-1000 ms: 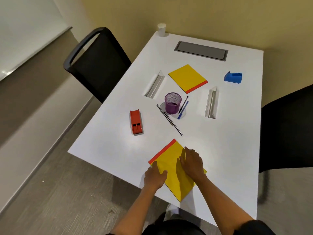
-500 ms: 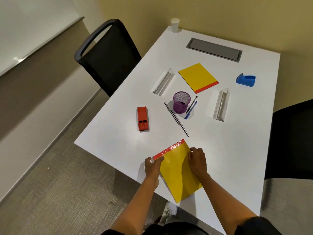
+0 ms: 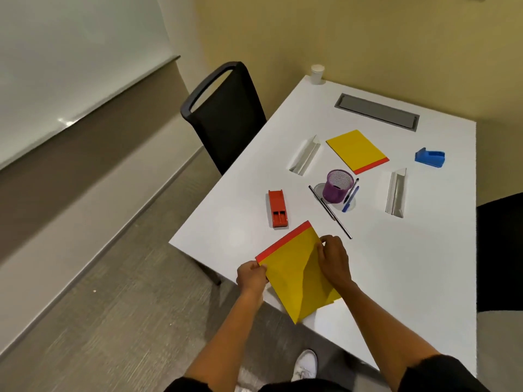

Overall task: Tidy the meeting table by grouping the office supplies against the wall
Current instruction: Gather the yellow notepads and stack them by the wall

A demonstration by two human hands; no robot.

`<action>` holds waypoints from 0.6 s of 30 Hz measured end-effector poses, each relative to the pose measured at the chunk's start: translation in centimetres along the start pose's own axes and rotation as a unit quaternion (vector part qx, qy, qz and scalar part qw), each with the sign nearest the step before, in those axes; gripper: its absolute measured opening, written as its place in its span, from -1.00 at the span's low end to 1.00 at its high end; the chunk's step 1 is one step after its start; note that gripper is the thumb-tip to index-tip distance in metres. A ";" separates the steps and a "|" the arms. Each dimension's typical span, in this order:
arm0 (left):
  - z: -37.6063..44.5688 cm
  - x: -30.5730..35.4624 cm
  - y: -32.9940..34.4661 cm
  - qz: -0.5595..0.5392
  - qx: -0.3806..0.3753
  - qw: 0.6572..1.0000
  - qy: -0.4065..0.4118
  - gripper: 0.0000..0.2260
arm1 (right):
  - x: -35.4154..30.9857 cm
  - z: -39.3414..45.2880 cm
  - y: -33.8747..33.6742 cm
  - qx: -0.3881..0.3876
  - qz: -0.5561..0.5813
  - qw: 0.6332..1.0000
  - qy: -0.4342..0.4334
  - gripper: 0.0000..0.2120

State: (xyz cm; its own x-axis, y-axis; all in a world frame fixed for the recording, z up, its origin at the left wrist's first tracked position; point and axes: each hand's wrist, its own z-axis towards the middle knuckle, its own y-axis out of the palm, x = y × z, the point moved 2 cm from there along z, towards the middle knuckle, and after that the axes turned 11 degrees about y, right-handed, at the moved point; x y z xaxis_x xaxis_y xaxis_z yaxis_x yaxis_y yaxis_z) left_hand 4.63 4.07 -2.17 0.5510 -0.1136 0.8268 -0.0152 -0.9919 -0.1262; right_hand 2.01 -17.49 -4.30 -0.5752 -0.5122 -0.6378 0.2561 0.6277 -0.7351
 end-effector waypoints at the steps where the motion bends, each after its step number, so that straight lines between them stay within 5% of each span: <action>1: 0.4 0.4 -1.8 -0.004 -0.004 1.000 0.011 -0.86 | -1.4 -0.5 0.8 -0.001 0.000 1.000 -0.005 -0.80; 7: 4.6 1.9 -13.5 -0.058 -0.012 0.996 0.064 -0.84 | -11.4 -3.0 7.4 -0.038 0.035 0.998 -0.042 -0.78; 18: 12.8 6.8 -33.6 -0.098 0.092 0.983 0.125 -0.78 | -29.7 -5.1 20.7 -0.142 0.099 0.981 -0.090 -0.83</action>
State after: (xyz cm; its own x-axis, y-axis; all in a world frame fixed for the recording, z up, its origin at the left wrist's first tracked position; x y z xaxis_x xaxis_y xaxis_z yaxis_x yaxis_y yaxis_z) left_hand 19.56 37.33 0.69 0.3060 0.0447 0.9510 0.2336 -0.9719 -0.0295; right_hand 20.41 13.74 0.61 -0.3824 -0.4435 -0.8106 0.1076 0.8499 -0.5158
